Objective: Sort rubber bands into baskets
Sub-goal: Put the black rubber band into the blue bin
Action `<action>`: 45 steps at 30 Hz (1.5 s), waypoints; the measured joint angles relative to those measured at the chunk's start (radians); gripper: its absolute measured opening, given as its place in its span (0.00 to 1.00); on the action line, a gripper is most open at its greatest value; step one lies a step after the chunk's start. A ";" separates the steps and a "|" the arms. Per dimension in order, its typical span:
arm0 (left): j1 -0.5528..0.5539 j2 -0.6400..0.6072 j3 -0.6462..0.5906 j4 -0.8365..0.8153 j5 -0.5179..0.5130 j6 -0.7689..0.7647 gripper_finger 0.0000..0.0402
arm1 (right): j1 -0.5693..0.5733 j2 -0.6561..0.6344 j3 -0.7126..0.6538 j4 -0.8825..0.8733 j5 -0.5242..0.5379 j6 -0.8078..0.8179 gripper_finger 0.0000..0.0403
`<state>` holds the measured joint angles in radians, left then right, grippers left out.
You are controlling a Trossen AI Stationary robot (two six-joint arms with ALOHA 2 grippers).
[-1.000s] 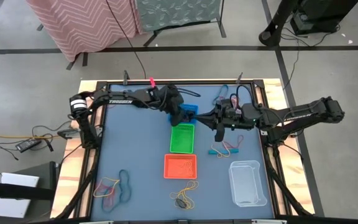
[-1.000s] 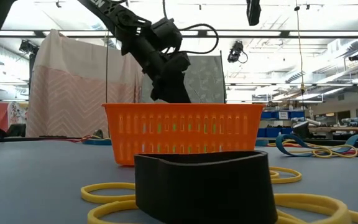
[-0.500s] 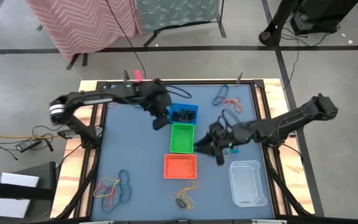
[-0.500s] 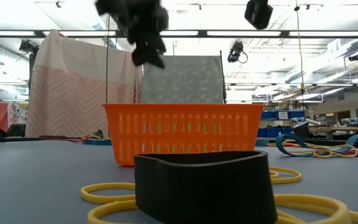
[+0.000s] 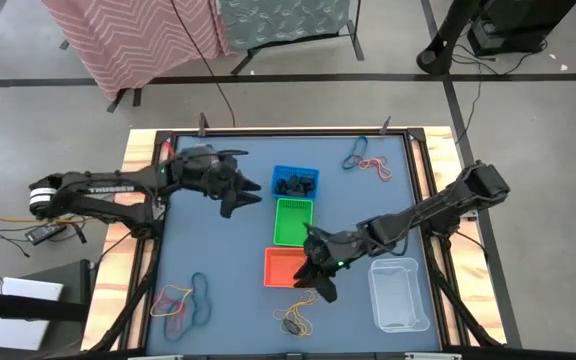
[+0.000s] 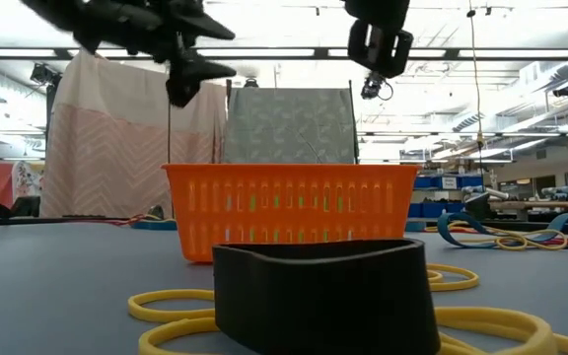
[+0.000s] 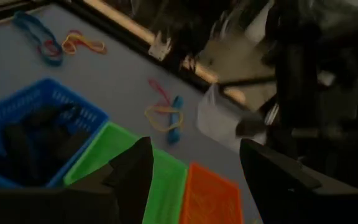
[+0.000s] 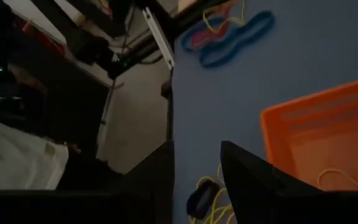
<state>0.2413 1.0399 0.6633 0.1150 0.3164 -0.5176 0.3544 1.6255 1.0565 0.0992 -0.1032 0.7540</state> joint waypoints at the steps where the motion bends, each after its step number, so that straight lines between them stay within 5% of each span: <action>1: -0.004 -0.010 -0.038 0.039 0.000 -0.035 0.60 | 0.000 0.014 0.017 -0.003 -0.008 0.005 0.35; 9: -0.138 -0.043 -0.170 0.058 0.004 -0.081 0.60 | 0.005 0.045 0.086 -0.116 0.005 0.009 0.35; 20: -0.475 0.092 -0.170 -0.086 -0.280 0.169 0.60 | 0.018 0.194 0.284 -0.296 -0.057 -0.044 0.35; 27: -0.585 0.233 -0.172 -0.040 -0.374 0.113 0.60 | 0.102 0.404 0.521 -0.471 -0.068 -0.158 0.35; 34: -0.648 0.300 -0.163 -0.058 -0.431 -0.016 0.60 | 0.188 0.572 0.686 -0.628 0.088 -0.142 0.35; 45: -0.681 0.394 -0.127 -0.037 -0.492 -0.038 0.60 | 0.259 0.648 0.715 -0.755 0.251 0.020 0.35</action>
<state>-0.4400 1.4336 0.5363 0.0783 -0.1757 -0.5551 0.6136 2.2734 1.7718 -0.6561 0.1477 0.7740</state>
